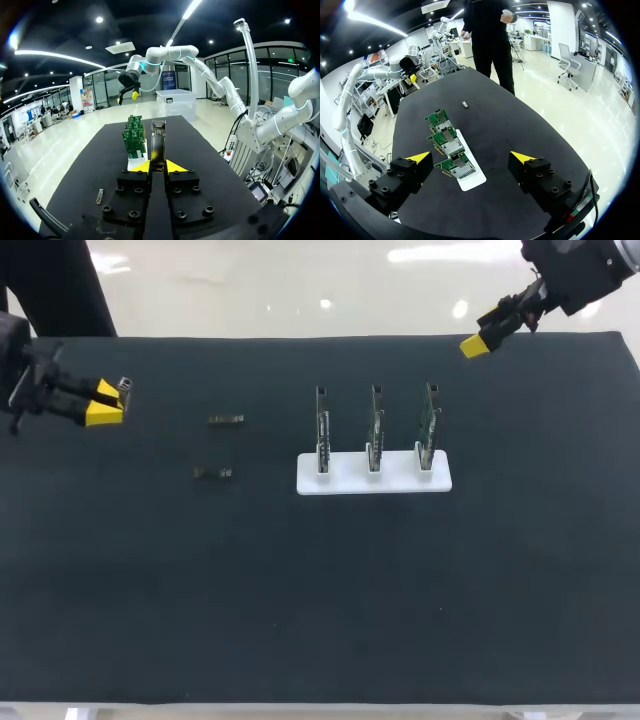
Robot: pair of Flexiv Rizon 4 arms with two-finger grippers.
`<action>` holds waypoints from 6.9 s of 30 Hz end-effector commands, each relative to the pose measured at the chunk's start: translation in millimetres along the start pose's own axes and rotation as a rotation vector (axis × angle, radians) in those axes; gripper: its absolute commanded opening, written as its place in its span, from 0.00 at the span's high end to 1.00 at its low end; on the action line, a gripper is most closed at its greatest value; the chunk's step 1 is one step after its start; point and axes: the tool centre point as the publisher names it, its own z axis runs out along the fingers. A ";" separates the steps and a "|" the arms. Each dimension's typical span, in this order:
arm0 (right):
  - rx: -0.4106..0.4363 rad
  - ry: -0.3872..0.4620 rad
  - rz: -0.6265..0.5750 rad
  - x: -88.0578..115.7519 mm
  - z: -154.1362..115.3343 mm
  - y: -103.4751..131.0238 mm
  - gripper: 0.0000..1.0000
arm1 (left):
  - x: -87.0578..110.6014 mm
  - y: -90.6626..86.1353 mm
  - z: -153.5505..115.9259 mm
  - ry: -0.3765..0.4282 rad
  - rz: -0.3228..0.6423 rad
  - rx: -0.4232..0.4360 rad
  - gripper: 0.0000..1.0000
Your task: Pick up the optical module with the left hand, and insert it into the network port with the right hand.
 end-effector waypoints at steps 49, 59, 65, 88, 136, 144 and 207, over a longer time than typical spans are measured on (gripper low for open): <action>0.001 0.000 0.000 0.0 -0.2 0.6 0.00 | -86.8 66.4 183.7 -0.370 -0.062 -0.063 1.00; 0.001 0.000 0.000 0.0 -0.2 0.6 0.00 | -87.1 67.1 185.0 -0.367 -0.066 -0.056 1.00; 0.001 0.000 0.000 0.0 -0.2 0.6 0.00 | -87.1 67.1 185.0 -0.367 -0.066 -0.056 1.00; -0.072 0.102 -0.292 -54.5 5.9 8.2 0.00 | -87.1 67.1 185.0 -0.367 -0.066 -0.056 1.00; -0.035 -0.024 -0.213 -115.2 76.6 129.5 0.00 | -87.1 67.1 185.0 -0.367 -0.066 -0.056 1.00; 0.051 -0.062 -0.153 -118.0 90.3 155.0 0.00 | -87.1 67.1 185.0 -0.367 -0.066 -0.056 1.00; 0.011 0.000 -0.346 -141.9 119.9 160.7 1.00 | -87.1 67.1 185.0 -0.367 -0.066 -0.056 1.00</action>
